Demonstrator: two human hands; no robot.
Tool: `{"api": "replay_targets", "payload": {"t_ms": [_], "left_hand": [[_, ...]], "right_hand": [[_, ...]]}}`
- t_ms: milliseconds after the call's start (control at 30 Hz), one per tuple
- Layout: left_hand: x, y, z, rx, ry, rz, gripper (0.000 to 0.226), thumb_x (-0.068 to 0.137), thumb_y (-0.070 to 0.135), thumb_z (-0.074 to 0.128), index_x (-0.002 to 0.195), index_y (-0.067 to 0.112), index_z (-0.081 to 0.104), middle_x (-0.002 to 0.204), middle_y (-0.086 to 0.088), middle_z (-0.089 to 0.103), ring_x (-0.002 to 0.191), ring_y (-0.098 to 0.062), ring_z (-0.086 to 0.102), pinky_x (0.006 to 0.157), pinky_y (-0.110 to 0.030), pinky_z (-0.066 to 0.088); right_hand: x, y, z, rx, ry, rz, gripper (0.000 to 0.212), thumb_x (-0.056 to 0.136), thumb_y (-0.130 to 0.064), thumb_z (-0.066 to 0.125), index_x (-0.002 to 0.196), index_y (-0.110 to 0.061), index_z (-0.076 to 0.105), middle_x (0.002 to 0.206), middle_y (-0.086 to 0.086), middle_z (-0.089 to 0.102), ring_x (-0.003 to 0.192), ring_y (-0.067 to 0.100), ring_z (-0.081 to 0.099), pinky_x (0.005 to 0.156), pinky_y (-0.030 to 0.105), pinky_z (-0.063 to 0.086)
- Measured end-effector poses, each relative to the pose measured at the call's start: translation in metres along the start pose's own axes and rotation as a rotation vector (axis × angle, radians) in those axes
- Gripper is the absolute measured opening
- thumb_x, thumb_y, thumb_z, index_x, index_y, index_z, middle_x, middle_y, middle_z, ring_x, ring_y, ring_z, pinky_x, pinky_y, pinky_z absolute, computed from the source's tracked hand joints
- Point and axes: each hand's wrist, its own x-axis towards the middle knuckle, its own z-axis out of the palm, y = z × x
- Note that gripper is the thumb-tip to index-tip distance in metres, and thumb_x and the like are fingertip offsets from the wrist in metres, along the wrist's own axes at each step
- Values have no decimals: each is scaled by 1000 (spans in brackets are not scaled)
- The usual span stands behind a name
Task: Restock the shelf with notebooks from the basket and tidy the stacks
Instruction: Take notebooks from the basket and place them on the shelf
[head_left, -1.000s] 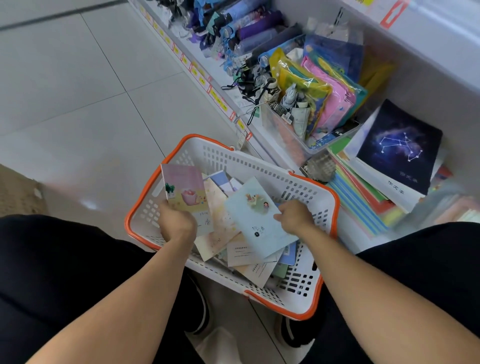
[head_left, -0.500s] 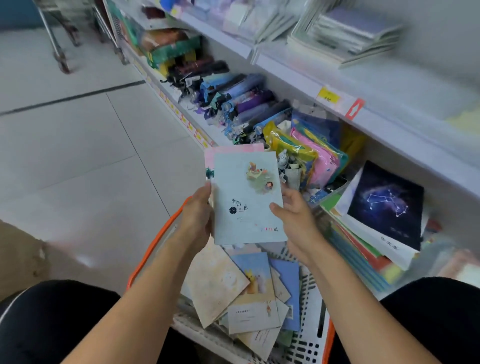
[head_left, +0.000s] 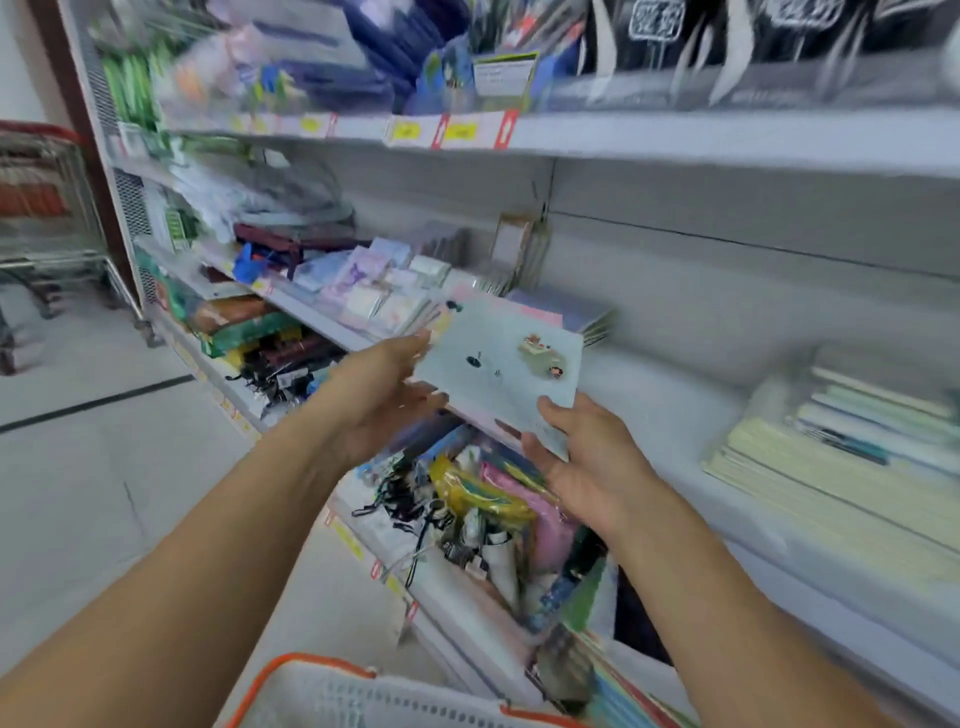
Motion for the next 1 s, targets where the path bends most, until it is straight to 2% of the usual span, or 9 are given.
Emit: {"api": "replay_targets", "payload": {"t_ms": [67,233,367,400,533,667,800,867,1000], "left_hand": [[14,12,7,34,60,-5,35,102,24,47,133,9,50,128,-11,59,115,-29,59,103,-43,47],[29,7,6,14,102,-38,36,103,25,44,134,9,51,124,-11,63,107,-26,62,98,-41,50],[37,-8,-1,6,108,-60,33,102,28,47,128,10,56,117,-9,67,104,-24,64,83,-34,53],[38,-11,-3,6,113,-64,32,102,28,47,127,10,56,116,-8,67,103,-24,65,82,-34,54],[45,-21,-15,35,133,-68,28,101,24,49,124,10,58,114,-9,69,98,-23,67,78,-34,55],[40,-52,-31,128,203,-74,24,98,25,54,117,13,62,108,-8,70,97,-24,68,77,-34,56],[6,-138,-69,197,344,-190,19,96,23,56,107,9,63,101,-12,69,86,-24,65,70,-32,55],[-28,-200,-98,230,437,-352,14,96,21,56,100,9,62,100,-14,66,80,-24,62,68,-31,52],[-107,-304,-146,192,545,-729,14,98,20,50,103,9,57,105,-15,56,77,-23,54,71,-33,46]], "right_hand": [[33,-22,4,139,32,-29,29,101,1,45,124,-12,56,110,10,68,91,30,67,47,23,54],[129,-66,14,163,191,-14,34,101,9,39,134,2,45,133,19,51,121,44,54,44,35,58],[179,-76,14,-164,266,38,44,96,19,38,138,6,41,127,21,42,115,34,51,97,35,52],[187,-75,12,-259,255,49,44,95,20,38,136,4,44,123,20,44,115,32,54,97,31,51],[205,-71,4,-616,254,-1,30,95,13,45,117,-7,48,105,15,50,71,19,54,38,21,51],[180,-44,2,-756,424,-296,42,86,-5,54,127,-9,48,96,10,62,67,27,65,58,33,58],[74,62,-5,-756,229,-637,13,93,-13,56,102,-22,57,72,5,66,63,24,65,59,31,52],[31,141,-22,-780,68,-439,5,96,-15,55,93,-17,59,66,10,62,53,25,59,50,33,45],[-26,290,-93,-968,-260,523,4,95,-16,59,95,-13,61,79,14,59,59,22,57,54,36,49]]}}
